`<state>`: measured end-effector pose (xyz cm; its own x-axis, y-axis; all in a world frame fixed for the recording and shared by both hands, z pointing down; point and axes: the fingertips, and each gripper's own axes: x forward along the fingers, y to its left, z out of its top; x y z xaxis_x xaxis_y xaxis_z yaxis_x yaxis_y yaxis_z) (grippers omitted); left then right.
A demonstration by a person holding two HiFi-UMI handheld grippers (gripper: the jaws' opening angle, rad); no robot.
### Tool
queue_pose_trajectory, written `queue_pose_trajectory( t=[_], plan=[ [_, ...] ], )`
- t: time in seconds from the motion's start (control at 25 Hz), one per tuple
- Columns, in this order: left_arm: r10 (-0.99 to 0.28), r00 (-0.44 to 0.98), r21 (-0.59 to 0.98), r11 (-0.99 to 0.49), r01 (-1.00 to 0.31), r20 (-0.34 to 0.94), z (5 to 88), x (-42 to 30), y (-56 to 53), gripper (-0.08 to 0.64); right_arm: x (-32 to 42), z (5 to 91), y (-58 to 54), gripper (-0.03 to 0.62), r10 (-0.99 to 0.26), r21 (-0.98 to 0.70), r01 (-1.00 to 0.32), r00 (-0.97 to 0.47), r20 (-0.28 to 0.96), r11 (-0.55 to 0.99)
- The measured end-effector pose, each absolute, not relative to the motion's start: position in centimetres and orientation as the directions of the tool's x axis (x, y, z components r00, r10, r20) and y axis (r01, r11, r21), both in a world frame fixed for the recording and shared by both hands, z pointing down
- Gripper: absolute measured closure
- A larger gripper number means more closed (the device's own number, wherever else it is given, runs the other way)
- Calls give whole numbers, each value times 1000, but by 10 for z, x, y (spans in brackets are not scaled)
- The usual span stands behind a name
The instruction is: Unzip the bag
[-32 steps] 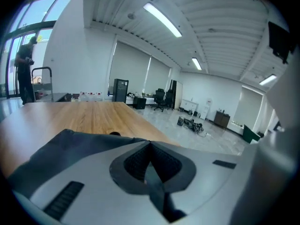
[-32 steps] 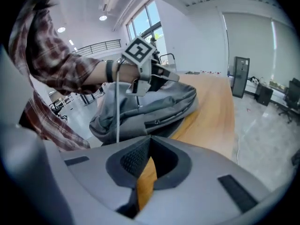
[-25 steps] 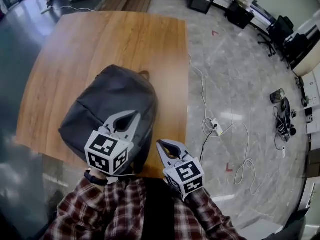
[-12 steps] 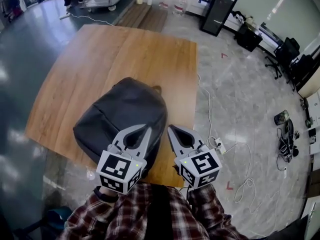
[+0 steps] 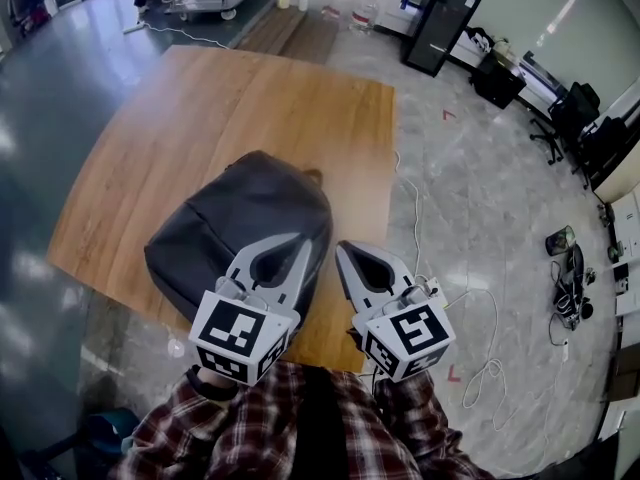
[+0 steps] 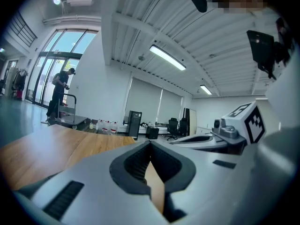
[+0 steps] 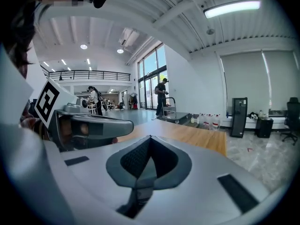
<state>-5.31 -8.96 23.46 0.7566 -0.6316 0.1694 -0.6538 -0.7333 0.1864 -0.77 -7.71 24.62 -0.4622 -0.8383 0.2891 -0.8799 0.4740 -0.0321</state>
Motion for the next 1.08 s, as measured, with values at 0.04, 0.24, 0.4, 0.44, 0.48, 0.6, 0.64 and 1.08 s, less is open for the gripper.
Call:
queue_pose_trajectory(
  t=[0.04, 0.24, 0.4, 0.44, 0.48, 0.6, 0.64, 1.08],
  plan=[
    [-631, 757, 184, -735, -653, 169, 234, -52, -89, 551, -8, 247, -77, 583, -837, -30, -879, -462, 292, 475],
    [-626, 761, 182, -739, -648, 168, 234, -54, -88, 551, -13, 251, -76, 583, -834, -26, -878, -463, 300, 479],
    [-621, 763, 191, -739, -646, 178, 239, -52, -85, 551, -11, 253, -73, 583, -834, -30, -877, -465, 298, 479],
    [-619, 764, 191, -740, -645, 181, 239, -51, -84, 551, -11, 252, -72, 583, -833, -31, -877, -465, 298, 479],
    [-618, 765, 190, -741, -644, 183, 238, -50, -83, 551, -10, 252, -70, 583, -833, -32, -877, -466, 299, 479],
    [-612, 769, 185, -747, -639, 185, 238, -47, -81, 551, -9, 251, -68, 583, -831, -33, -876, -467, 301, 481],
    [-610, 770, 184, -748, -637, 186, 238, -47, -81, 551, -9, 251, -69, 583, -831, -33, -876, -468, 302, 481],
    [-612, 766, 189, -743, -642, 197, 245, -52, -88, 551, -14, 259, -75, 583, -819, -47, -870, -478, 316, 490]
  ],
)
